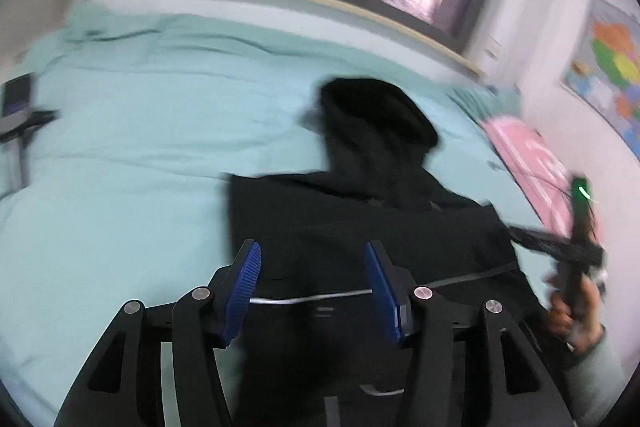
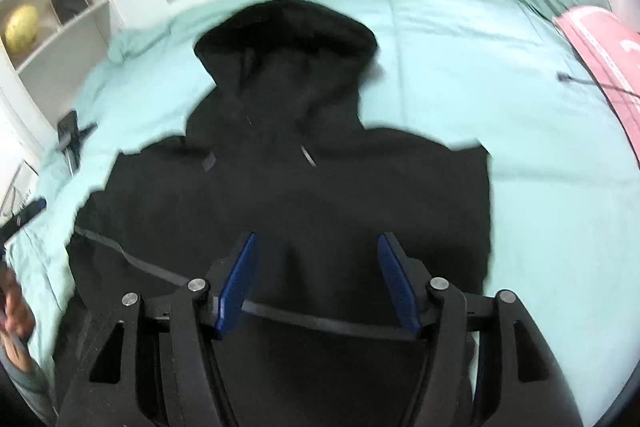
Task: Fold large clothes
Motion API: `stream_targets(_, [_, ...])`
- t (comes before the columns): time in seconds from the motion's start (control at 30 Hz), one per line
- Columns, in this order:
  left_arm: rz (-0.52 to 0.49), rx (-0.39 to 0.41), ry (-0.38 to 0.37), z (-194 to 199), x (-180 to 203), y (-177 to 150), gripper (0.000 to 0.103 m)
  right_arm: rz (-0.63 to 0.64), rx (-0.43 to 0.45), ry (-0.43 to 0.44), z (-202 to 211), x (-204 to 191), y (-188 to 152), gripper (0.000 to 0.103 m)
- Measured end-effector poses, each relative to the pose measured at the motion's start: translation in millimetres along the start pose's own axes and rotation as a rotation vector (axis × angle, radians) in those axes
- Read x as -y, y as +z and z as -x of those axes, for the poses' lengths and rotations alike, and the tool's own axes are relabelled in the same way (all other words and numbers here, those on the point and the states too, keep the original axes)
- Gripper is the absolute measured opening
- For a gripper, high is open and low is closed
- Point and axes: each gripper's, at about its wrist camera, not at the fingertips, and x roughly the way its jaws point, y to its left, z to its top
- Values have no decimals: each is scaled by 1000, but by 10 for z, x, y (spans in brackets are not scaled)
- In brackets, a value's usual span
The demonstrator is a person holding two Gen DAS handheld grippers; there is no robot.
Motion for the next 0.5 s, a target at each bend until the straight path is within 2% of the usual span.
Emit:
stream_targets(0.13, [-73,-153,48,-727,315,-49,56,-34,-82,-33,-487,-136,169,66])
stream_targets(0.23, [-12,-291,87,-1251,113,-227,55,-44,-231,-151,-940,-97,64,65])
stream_targets(0.27, [16,-309,86,-1362,36,-260,53,-50,-236,-150,-984,-76,35,65])
stream_targets(0.4, [2,-300,124,-1355,37,-206,41,-35,-206,-133,-950,-58,24,66])
stream_targets(0.5, [-22,-247,105,-1076,78,-207,41,-33,-166,-56,-719,18,-62,66])
